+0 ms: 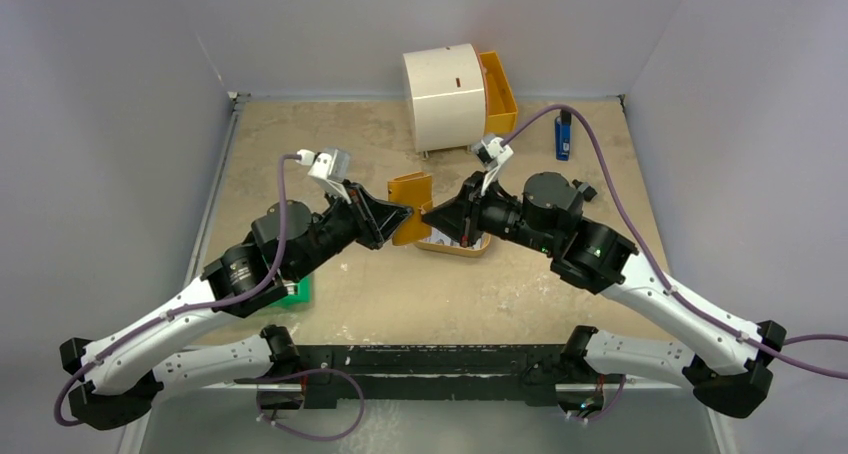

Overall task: Put the credit cards into the card holder
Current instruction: Close the card holder.

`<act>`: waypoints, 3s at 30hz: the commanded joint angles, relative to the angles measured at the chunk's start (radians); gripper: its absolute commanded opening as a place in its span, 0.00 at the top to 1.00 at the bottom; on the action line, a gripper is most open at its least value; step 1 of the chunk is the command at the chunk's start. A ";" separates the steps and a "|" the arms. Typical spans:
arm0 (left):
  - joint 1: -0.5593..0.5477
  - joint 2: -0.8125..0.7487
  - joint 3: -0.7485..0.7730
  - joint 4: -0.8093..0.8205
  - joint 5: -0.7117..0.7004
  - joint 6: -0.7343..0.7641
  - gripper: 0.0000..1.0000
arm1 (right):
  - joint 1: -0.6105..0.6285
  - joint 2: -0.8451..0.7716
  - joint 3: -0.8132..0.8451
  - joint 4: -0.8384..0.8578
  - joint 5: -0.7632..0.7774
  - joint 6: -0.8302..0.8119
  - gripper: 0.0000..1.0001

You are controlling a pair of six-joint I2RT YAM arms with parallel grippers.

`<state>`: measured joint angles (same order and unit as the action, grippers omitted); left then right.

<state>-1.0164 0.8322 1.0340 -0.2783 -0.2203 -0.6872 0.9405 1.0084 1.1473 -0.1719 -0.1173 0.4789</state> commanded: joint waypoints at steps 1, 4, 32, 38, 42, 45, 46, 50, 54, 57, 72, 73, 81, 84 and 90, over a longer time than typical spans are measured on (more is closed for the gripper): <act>-0.001 -0.036 0.011 0.058 0.007 0.016 1.00 | 0.000 -0.014 -0.014 0.070 0.016 0.006 1.00; -0.001 -0.053 0.014 0.028 -0.065 0.017 1.00 | 0.000 -0.025 -0.030 0.070 0.010 0.005 1.00; -0.001 -0.033 0.102 -0.086 -0.177 0.010 1.00 | 0.000 0.036 0.008 0.167 0.116 0.135 0.48; -0.001 -0.037 0.097 -0.087 -0.179 0.012 1.00 | 0.000 0.028 -0.013 0.216 0.130 0.151 0.49; -0.001 -0.040 0.095 -0.087 -0.179 0.014 1.00 | 0.000 0.030 -0.009 0.205 0.152 0.153 0.55; -0.001 -0.042 0.094 -0.090 -0.179 0.013 1.00 | 0.000 0.041 0.008 0.188 0.151 0.154 0.66; -0.001 -0.042 0.094 -0.090 -0.179 0.014 1.00 | 0.000 0.043 0.008 0.184 0.153 0.155 0.66; -0.001 -0.045 0.095 -0.090 -0.177 0.014 1.00 | -0.001 0.046 0.008 0.173 0.166 0.158 0.64; -0.001 -0.047 0.092 -0.090 -0.177 0.012 1.00 | -0.002 0.052 0.014 0.173 0.169 0.161 0.65; -0.001 -0.048 0.091 -0.089 -0.178 0.012 1.00 | -0.002 0.062 0.021 0.149 0.164 0.164 0.71; -0.001 -0.058 0.083 -0.091 -0.182 0.012 1.00 | -0.002 0.071 0.028 0.139 0.152 0.167 0.75; -0.001 -0.058 0.083 -0.091 -0.183 0.012 1.00 | -0.002 0.069 0.027 0.139 0.151 0.168 0.73; -0.001 -0.059 0.083 -0.092 -0.185 0.013 1.00 | -0.002 0.042 0.003 0.158 0.174 0.177 0.65; -0.001 -0.058 0.081 -0.092 -0.185 0.013 1.00 | -0.002 0.038 0.000 0.167 0.174 0.177 0.70; -0.001 -0.059 0.081 -0.091 -0.185 0.012 1.00 | -0.002 0.059 0.016 0.164 0.141 0.171 0.73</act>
<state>-1.0168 0.7872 1.0893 -0.4129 -0.3973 -0.6846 0.9413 1.0653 1.1336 -0.0513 0.0349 0.6487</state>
